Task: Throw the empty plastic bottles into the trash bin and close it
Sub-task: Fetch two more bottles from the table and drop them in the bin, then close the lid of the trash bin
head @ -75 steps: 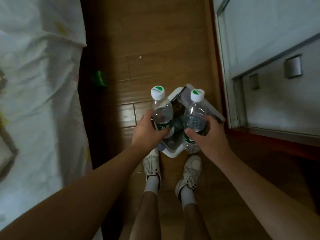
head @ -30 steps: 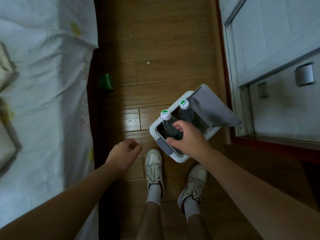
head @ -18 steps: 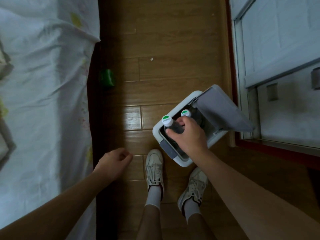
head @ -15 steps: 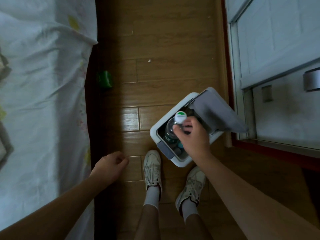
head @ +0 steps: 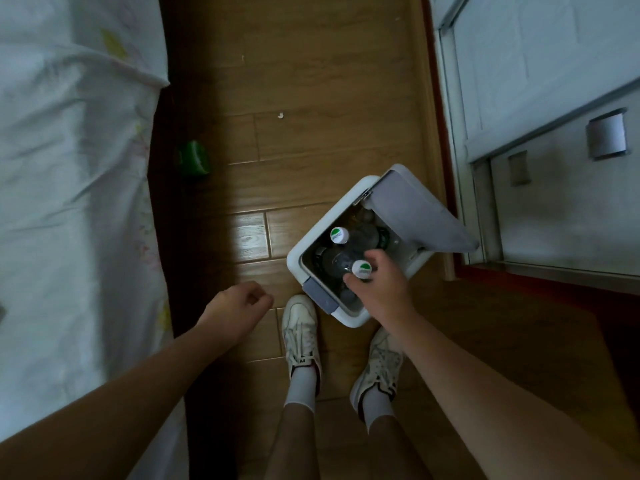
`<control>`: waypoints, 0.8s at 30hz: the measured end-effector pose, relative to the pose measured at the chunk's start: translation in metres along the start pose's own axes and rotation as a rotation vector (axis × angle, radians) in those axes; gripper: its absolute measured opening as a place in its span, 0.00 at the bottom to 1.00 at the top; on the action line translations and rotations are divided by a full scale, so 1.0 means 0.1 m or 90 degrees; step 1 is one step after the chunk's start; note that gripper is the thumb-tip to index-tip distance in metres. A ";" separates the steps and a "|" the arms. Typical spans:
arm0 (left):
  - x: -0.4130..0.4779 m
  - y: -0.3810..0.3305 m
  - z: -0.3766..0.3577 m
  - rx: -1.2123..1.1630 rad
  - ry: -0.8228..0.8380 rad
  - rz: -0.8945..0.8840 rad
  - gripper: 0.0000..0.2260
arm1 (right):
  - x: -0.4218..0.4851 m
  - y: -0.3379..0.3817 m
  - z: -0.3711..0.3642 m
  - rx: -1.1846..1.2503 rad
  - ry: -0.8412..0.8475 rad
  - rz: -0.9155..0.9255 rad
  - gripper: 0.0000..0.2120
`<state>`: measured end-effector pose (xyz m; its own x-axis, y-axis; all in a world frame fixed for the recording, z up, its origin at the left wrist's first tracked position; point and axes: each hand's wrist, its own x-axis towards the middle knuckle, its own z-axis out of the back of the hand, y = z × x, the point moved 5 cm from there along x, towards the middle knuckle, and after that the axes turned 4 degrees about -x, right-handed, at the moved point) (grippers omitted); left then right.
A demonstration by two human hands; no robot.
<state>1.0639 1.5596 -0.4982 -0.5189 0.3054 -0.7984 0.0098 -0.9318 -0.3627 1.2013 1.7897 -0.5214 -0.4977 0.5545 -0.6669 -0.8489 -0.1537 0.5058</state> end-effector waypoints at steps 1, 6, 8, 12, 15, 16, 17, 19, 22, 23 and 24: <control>0.00 0.00 -0.01 -0.002 0.001 0.001 0.08 | -0.04 0.02 0.05 -0.005 -0.027 0.028 0.22; -0.04 0.06 -0.04 0.013 0.007 0.012 0.11 | -0.07 0.07 0.21 -0.102 -0.060 0.123 0.13; -0.05 0.10 -0.05 0.014 0.006 0.017 0.11 | -0.02 0.03 0.18 -0.179 -0.020 0.123 0.09; -0.10 0.18 -0.04 0.011 0.008 0.036 0.11 | -0.03 -0.01 0.20 -0.227 0.031 0.114 0.10; -0.24 0.21 -0.04 -0.002 0.011 0.052 0.10 | -0.23 0.18 0.38 -0.201 0.024 0.177 0.15; -0.28 0.22 -0.05 -0.006 0.011 0.056 0.10 | -0.32 0.28 0.48 -0.187 0.004 0.208 0.16; -0.34 0.22 -0.06 -0.012 0.011 0.058 0.11 | -0.41 0.39 0.60 -0.173 -0.018 0.239 0.16; -0.46 0.19 -0.05 -0.028 0.007 0.057 0.11 | -0.60 0.63 0.90 -0.148 -0.068 0.302 0.17; -0.66 0.13 -0.02 -0.058 -0.020 0.057 0.11 | -0.81 0.87 1.28 -0.135 -0.143 0.382 0.19; -0.76 0.12 -0.02 -0.071 -0.029 0.059 0.10 | -0.88 0.90 1.38 -0.139 -0.156 0.392 0.20; -0.85 0.10 -0.02 -0.079 -0.036 0.061 0.10 | -0.92 0.91 1.46 -0.146 -0.164 0.396 0.22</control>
<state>1.1104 1.5243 -0.4347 -0.5578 0.2009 -0.8053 0.1661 -0.9236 -0.3454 1.1962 1.8439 -0.3341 -0.8682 0.4797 -0.1271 -0.4515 -0.6571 0.6036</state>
